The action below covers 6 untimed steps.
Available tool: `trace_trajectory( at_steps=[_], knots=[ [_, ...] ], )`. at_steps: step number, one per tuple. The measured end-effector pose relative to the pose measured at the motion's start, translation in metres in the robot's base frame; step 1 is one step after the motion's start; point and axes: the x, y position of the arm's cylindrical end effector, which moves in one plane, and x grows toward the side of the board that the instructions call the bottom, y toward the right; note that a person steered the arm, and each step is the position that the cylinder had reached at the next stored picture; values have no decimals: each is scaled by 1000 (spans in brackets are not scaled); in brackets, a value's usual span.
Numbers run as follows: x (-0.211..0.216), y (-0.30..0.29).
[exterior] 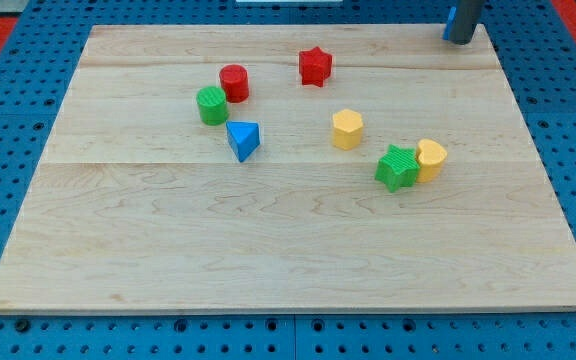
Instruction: Push the red star closer to the red circle
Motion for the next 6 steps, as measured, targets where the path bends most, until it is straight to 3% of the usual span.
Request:
trace_trajectory(
  at_steps=[3, 4, 5, 6],
  knots=[
    [5, 0],
    [26, 0],
    [35, -38],
    [35, -113]
  ],
)
